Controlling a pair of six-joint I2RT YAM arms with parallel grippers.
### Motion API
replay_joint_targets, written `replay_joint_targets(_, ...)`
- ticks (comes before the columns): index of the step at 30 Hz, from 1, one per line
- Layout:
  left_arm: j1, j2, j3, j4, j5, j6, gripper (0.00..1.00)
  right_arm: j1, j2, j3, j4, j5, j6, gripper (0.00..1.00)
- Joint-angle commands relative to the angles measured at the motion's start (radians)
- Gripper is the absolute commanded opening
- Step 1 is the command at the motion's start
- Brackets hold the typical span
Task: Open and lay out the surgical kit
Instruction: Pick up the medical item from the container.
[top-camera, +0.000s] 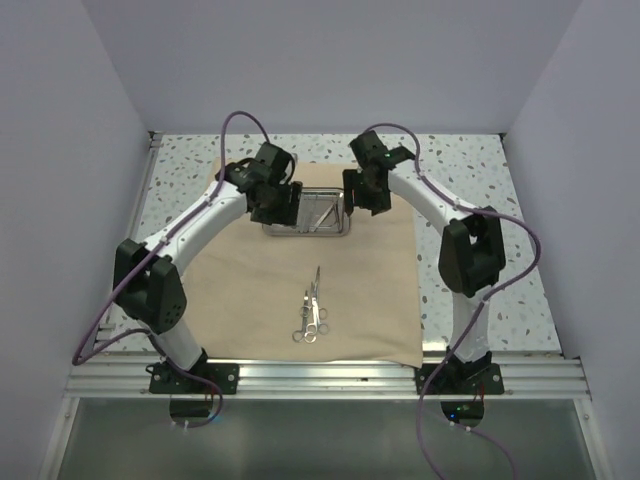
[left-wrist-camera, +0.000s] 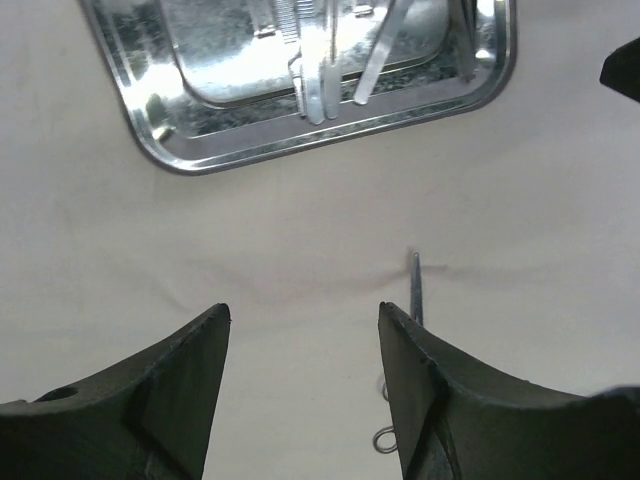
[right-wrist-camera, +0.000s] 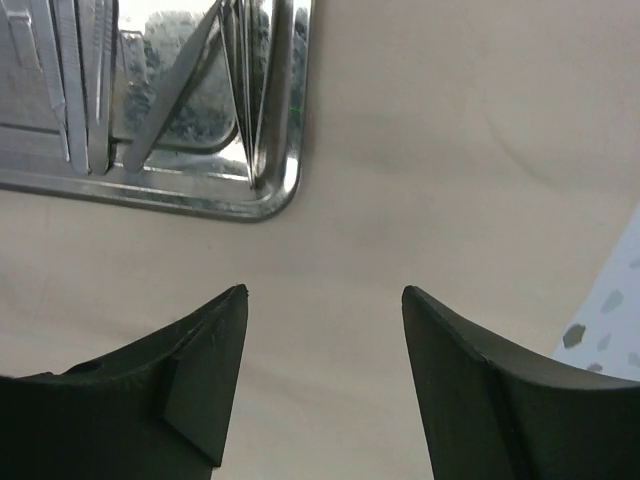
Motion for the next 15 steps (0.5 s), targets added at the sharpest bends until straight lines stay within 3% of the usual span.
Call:
replay_joint_targets(1,0.048,-0.089,-0.059,-0.014,-0.021,-0.007,0.65,-0.001,0.084,0.126,0.009,-0.039,0.007,0.66)
replay_joint_targets(8,0.083,-0.136,-0.111,-0.019,-0.032,0.033,0.64,0.011,0.279,0.37,-0.023,-0.091,0.038,0.66)
replay_joint_targets(15,0.115,-0.11,-0.093,-0.011,-0.013,0.072,0.62,0.067,0.369,0.479,-0.032,-0.124,0.087,0.66)
